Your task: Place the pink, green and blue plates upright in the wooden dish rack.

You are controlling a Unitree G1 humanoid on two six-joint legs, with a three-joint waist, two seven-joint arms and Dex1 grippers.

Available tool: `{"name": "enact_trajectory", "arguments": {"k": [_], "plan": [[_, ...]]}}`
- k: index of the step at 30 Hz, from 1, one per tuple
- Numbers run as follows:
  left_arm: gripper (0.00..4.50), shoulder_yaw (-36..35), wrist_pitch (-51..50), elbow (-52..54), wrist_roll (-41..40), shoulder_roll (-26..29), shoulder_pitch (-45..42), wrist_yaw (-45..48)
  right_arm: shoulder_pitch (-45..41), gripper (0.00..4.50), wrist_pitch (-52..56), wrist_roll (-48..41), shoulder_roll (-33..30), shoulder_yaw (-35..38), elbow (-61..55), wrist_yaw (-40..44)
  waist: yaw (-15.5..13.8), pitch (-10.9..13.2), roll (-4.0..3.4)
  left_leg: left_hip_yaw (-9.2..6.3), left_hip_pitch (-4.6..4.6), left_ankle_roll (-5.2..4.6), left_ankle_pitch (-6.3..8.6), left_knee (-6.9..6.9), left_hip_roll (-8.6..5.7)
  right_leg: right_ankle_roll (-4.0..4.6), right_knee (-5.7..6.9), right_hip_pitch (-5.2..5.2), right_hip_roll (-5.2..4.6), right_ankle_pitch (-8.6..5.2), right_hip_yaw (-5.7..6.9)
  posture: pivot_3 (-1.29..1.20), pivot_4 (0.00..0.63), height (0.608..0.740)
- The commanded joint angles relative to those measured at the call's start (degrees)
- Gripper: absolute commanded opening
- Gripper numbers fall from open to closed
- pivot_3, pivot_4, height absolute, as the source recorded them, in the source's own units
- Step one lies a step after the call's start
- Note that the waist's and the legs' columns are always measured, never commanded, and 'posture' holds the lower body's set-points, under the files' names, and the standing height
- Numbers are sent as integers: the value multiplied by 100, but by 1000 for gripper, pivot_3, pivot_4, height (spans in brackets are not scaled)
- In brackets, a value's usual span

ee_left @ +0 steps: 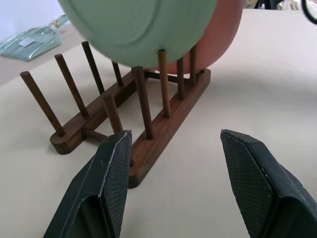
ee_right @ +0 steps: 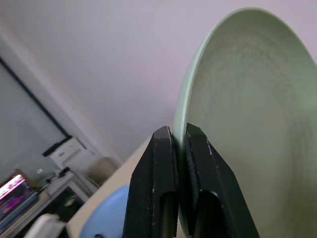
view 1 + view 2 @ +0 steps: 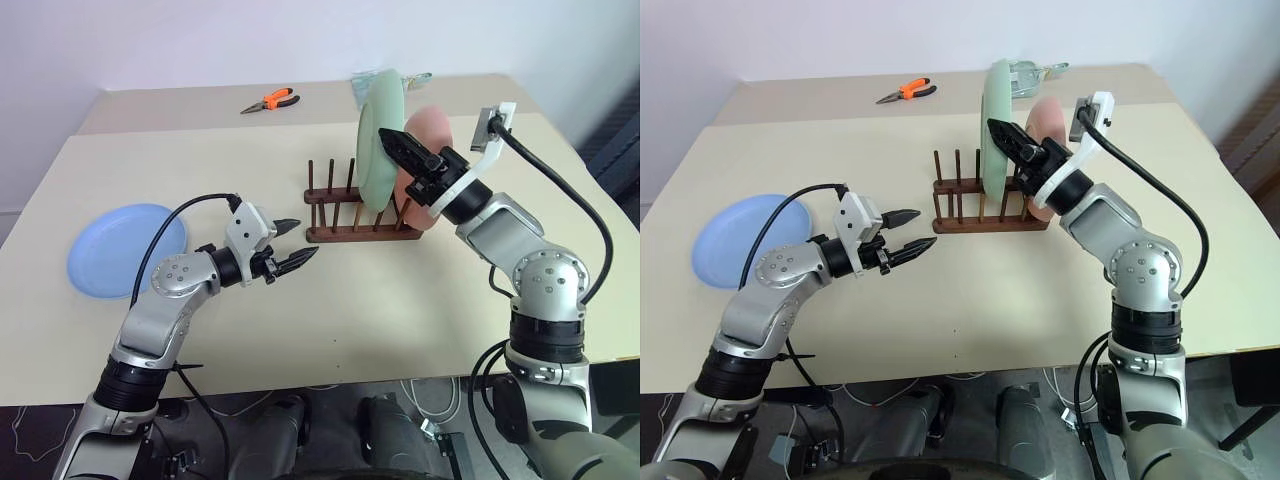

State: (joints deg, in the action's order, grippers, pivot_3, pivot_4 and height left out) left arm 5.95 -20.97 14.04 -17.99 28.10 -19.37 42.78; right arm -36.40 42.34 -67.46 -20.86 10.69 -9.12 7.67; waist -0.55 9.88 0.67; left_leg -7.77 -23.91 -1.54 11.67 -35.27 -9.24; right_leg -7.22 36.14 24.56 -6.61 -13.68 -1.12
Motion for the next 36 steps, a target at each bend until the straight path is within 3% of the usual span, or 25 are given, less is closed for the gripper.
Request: {"name": "enact_trajectory", "arguments": {"k": [1, 5, 9, 14, 19, 25, 28, 32, 36], "plan": [[2935, -36, 32, 189, 17, 31, -10, 8, -185, 2060, 40, 234, -10, 28, 78, 109, -2, 0, 0, 0, 0, 0, 0, 1, 0, 0, 0, 0, 0, 0, 0, 0, 150, 719], [2935, -55, 33, 182, 29, 44, -5, -6, -139, 4039, -3, 841, -275, -207, -131, 490, -5, 1, -1, 0, -1, 0, 0, 2, 0, -1, 0, 1, -1, 0, 1, 0, 150, 719], [2935, -83, -29, 208, -5, 56, 31, -20, -65, 4039, -219, 1708, -817, -527, -527, 1004, -7, 1, -2, 0, -1, 0, 0, 1, 0, -1, 0, 0, -1, 0, 4, 0, 150, 719], [4461, -234, -313, 260, -265, 61, 84, 9, 88, 4094, -689, 2918, -1722, -765, -862, 1601, -11, 1, -2, 1, -2, 0, 0, 0, 0, -1, -1, 0, -3, 0, 6, 0, 150, 719], [4499, -971, -257, 93, -227, 74, 118, -599, 299, 4297, -1326, 3653, -2476, -536, -1111, 2263, -4, 3, -3, 1, -3, 0, 0, -1, 0, -1, -2, 0, -6, 0, 7, 0, 150, 719], [4499, -2168, -373, -695, 189, 47, -17, -2199, 509, 4297, -1836, 4398, -2791, -1414, -1979, 3156, 28, 2, -3, 2, -1, 1, 1, 3, 7, -2, 0, 4, -3, 0, 5, 0, 150, 719], [4499, -2707, -352, -1031, 426, 102, -46, -2964, 642, 4297, -2109, 4940, -2663, -1978, -2033, 3323, -16, 3, 2, 3, -3, 2, 1, -4, 4, -3, -4, -1, -5, 0, 8, 0, 150, 719], [4499, -4097, -928, -1384, 432, 5, 67, -4502, 617, 4297, -2362, 5400, -2179, -2518, -1759, 3371, 13, 4, 12, 2, -4, 11, 6, -8, 2, -3, -3, 0, -1, 1, 8, 0, 150, 719], [4499, -4769, -1562, -1113, 87, -260, 391, -4919, 555, 4297, -2539, 5586, -1969, -2574, -1548, 3543, -33, 2, 14, 2, -2, 13, 6, -8, 1, -5, 0, 0, 2, 1, 9, 0, 150, 719]]}}
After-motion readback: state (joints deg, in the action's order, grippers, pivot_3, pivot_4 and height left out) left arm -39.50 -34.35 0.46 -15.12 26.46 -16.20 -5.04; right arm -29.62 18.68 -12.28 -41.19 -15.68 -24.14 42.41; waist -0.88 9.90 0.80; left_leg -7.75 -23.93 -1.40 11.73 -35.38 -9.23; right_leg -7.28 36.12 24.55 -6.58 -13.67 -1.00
